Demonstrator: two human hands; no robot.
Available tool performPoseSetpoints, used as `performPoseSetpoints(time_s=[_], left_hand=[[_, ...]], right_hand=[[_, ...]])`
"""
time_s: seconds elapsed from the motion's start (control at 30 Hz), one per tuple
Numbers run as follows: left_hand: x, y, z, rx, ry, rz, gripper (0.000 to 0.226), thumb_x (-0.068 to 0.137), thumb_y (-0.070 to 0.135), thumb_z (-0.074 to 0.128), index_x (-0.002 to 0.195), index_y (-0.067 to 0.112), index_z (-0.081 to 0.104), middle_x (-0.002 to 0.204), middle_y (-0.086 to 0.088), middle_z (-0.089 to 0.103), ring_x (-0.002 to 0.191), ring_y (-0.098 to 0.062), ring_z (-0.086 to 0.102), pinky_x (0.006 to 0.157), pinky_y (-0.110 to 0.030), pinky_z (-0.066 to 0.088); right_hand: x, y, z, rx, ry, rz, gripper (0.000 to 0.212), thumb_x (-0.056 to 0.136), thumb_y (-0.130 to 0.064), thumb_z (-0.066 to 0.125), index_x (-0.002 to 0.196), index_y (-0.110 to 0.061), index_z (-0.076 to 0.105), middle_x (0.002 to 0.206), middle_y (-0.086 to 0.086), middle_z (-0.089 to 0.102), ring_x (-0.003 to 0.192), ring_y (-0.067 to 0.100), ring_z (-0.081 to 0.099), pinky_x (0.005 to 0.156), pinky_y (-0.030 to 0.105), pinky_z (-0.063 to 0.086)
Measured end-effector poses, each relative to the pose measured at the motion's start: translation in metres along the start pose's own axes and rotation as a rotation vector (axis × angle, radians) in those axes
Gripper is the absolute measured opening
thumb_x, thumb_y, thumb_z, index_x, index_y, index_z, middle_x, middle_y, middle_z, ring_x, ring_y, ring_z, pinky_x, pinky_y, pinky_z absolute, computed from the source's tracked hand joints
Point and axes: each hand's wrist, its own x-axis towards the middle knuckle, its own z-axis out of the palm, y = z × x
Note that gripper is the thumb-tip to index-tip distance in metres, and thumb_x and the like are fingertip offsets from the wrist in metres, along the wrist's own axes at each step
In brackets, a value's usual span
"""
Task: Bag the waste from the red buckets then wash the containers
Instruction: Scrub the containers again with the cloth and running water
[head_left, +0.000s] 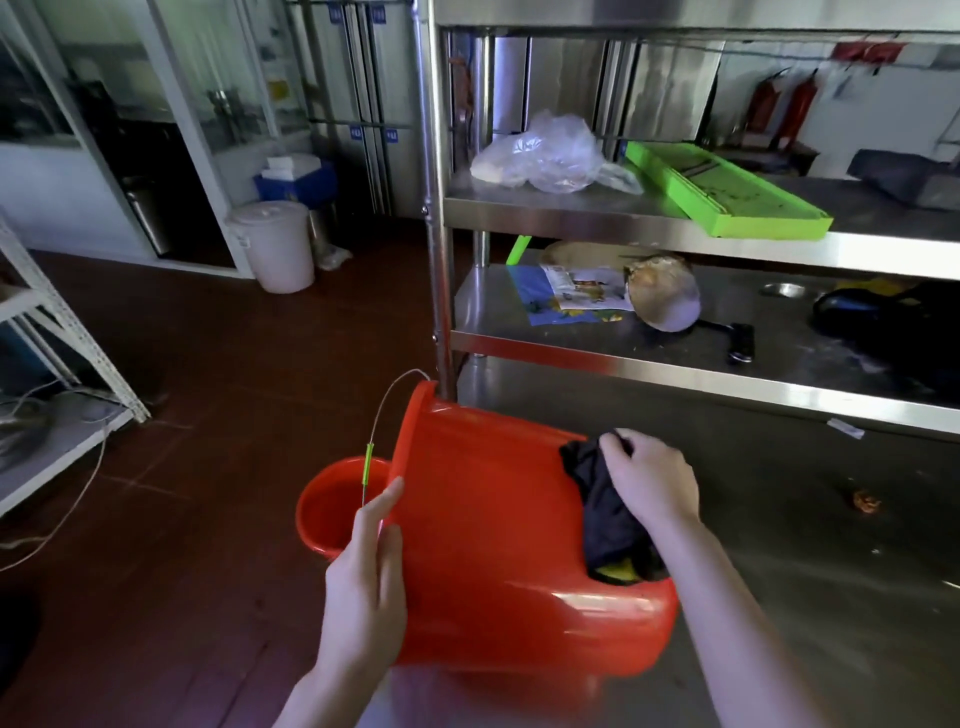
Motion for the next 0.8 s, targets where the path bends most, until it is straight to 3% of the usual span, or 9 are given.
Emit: performPoseSetpoints(time_s=[0.1,0.23,0.33,0.4,0.47,0.53,0.67,0.77,0.8], left_hand=[[-0.003,-0.004,0.000,0.015,-0.003,0.028,0.040,0.095,0.038,0.033,0.129,0.055,0.044,0.053,0.007,0.054,0.037,-0.001,0.038,0.040,-0.012,0.033],[-0.007,-0.011,-0.007,0.060,-0.027,-0.006,0.035,0.100,0.040,0.033,0.128,0.059,0.042,0.059,-0.001,0.061,0.037,-0.004,0.040,0.042,-0.016,0.033],[0.008,-0.001,-0.018,0.025,-0.105,-0.090,0.043,0.091,0.062,0.029,0.135,0.061,0.032,0.064,-0.003,0.066,0.042,-0.013,0.056,0.044,-0.025,0.043],[0.036,0.012,-0.013,0.042,-0.134,-0.125,0.051,0.086,0.071,0.027,0.136,0.065,0.025,0.067,0.007,0.067,0.056,-0.007,0.064,0.052,-0.023,0.047],[0.073,0.024,0.001,0.064,-0.135,-0.189,0.049,0.089,0.070,0.028,0.137,0.064,0.024,0.082,0.016,0.064,0.069,0.001,0.062,0.063,-0.018,0.046],[0.102,0.030,0.015,0.144,-0.155,-0.243,0.049,0.094,0.062,0.033,0.142,0.051,0.027,0.100,0.011,0.059,0.080,-0.002,0.054,0.073,-0.024,0.040],[0.103,0.034,0.018,0.278,-0.132,-0.224,0.038,0.102,0.040,0.039,0.139,0.033,0.045,0.105,-0.004,0.068,0.066,0.000,0.053,0.064,-0.020,0.041],[0.071,0.031,0.008,0.201,-0.093,-0.146,0.032,0.102,0.039,0.038,0.133,0.039,0.047,0.064,0.004,0.063,0.057,-0.001,0.062,0.042,-0.011,0.043],[0.060,0.031,0.007,0.156,-0.088,-0.134,0.032,0.102,0.039,0.038,0.133,0.042,0.046,0.064,0.001,0.064,0.052,-0.004,0.062,0.040,-0.013,0.043]], right_hand=[[-0.010,-0.051,0.023,0.014,-0.048,-0.257,0.035,0.089,-0.047,0.047,0.114,-0.032,0.066,0.119,-0.002,0.068,0.111,0.027,0.060,0.088,0.031,0.047],[-0.060,-0.112,0.064,0.082,-0.092,-0.700,0.040,0.089,-0.038,0.053,0.123,-0.021,0.065,0.133,-0.003,0.060,0.132,0.017,0.046,0.112,0.032,0.033],[-0.080,-0.105,0.068,0.089,-0.075,-0.779,0.045,0.092,-0.039,0.048,0.131,-0.020,0.059,0.142,-0.004,0.052,0.140,0.013,0.035,0.119,0.038,0.023],[-0.087,-0.096,0.069,0.086,-0.045,-0.821,0.044,0.094,-0.041,0.046,0.132,-0.023,0.058,0.143,-0.007,0.051,0.142,0.012,0.031,0.120,0.037,0.019],[-0.095,-0.093,0.069,0.105,-0.026,-0.846,0.043,0.093,-0.041,0.046,0.132,-0.025,0.058,0.140,-0.007,0.053,0.141,0.014,0.033,0.120,0.036,0.019],[-0.100,-0.088,0.067,0.112,-0.014,-0.869,0.042,0.091,-0.041,0.046,0.129,-0.027,0.059,0.139,-0.008,0.055,0.140,0.015,0.035,0.118,0.035,0.021],[-0.073,-0.042,0.043,0.133,0.015,-0.630,0.044,0.092,-0.044,0.045,0.129,-0.027,0.061,0.139,-0.011,0.054,0.137,0.008,0.039,0.115,0.027,0.025],[-0.030,0.009,0.008,0.098,0.003,-0.184,0.036,0.093,-0.043,0.050,0.119,-0.024,0.066,0.128,-0.001,0.064,0.123,0.020,0.055,0.100,0.029,0.042],[-0.019,0.019,-0.004,0.055,-0.025,-0.060,0.034,0.093,-0.044,0.049,0.113,-0.024,0.068,0.121,0.003,0.068,0.114,0.027,0.059,0.093,0.033,0.046]])
